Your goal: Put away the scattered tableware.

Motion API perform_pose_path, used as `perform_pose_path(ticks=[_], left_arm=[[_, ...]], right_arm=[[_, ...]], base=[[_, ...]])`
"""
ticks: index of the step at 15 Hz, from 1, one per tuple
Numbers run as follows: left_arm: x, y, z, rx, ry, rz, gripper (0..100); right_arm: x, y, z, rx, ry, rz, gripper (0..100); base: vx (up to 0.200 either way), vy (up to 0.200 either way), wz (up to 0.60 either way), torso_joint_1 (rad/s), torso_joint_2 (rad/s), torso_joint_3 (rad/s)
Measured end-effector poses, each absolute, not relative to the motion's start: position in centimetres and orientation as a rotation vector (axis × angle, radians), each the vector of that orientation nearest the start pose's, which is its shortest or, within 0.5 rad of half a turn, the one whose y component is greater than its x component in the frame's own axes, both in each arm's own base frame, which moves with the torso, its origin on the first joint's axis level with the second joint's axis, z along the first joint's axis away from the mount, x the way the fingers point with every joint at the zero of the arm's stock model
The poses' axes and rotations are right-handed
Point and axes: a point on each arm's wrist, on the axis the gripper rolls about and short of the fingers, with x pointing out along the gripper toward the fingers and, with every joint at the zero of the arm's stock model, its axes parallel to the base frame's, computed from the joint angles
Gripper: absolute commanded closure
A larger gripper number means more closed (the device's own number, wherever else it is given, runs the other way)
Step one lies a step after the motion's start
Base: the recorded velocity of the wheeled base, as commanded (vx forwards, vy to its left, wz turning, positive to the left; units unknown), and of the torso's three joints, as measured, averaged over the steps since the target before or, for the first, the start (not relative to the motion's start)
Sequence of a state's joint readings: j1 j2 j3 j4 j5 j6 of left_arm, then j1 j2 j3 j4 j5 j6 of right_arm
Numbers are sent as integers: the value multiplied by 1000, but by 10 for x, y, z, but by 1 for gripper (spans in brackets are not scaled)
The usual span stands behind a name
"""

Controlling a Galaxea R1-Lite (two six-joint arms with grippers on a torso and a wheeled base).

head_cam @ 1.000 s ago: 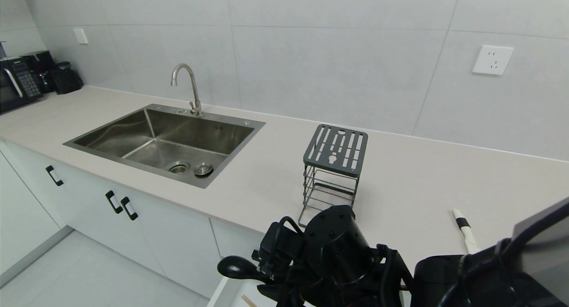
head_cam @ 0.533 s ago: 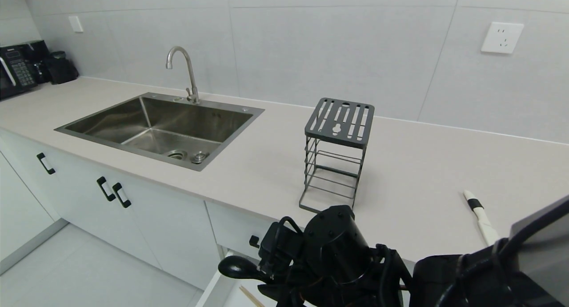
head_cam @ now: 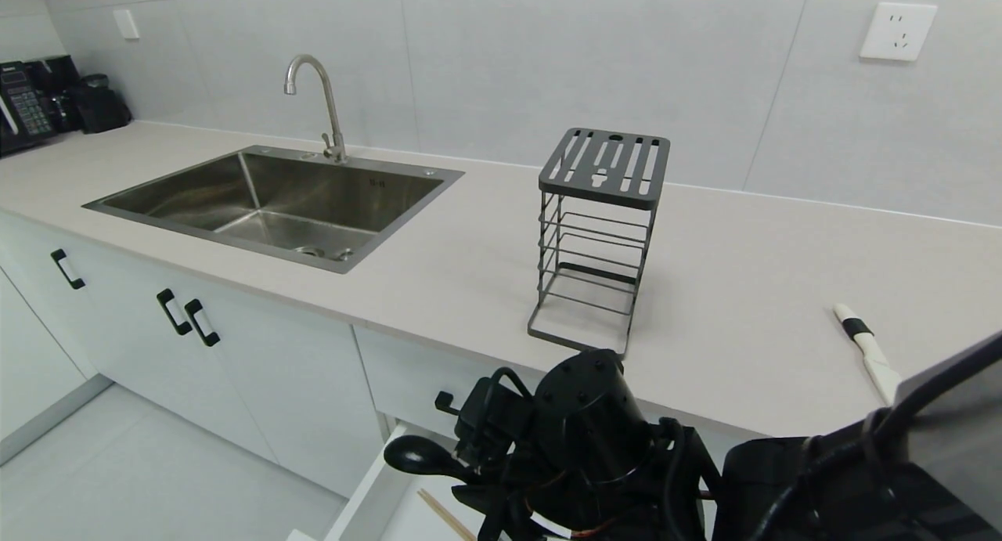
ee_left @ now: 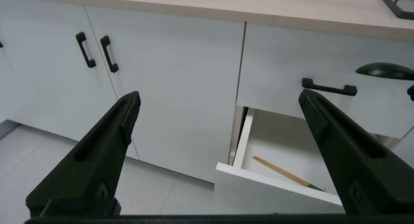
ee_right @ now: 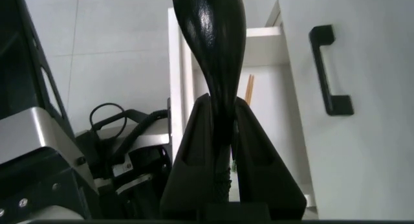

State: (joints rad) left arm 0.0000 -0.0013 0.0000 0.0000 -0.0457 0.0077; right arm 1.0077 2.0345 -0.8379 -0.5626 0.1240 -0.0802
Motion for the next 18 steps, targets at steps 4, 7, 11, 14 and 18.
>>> perform_pose_path(ticks=[4, 7, 11, 14, 18], left_arm=[[-23, -1, 75, 8, -1, -46, 0], [-23, -1, 75, 8, -1, -46, 0], [-23, -1, 75, 8, -1, -46, 0], [-23, -1, 75, 8, -1, -46, 0], [-23, -1, 75, 8, -1, -46, 0]], right_arm=[[188, 300, 75, -365, 538, 1119, 100], [189, 303, 72, -370, 541, 1122, 100], [193, 308, 70, -375, 549, 1117, 100], [196, 312, 67, -377, 551, 1116, 100], [200, 316, 61, -380, 559, 1114, 100]], base=[[0, 0, 0, -97, 187, 95], [0, 0, 0, -229, 448, 212], [0, 0, 0, -244, 467, 218], [0, 0, 0, -243, 422, 163], [0, 0, 0, -252, 351, 134]])
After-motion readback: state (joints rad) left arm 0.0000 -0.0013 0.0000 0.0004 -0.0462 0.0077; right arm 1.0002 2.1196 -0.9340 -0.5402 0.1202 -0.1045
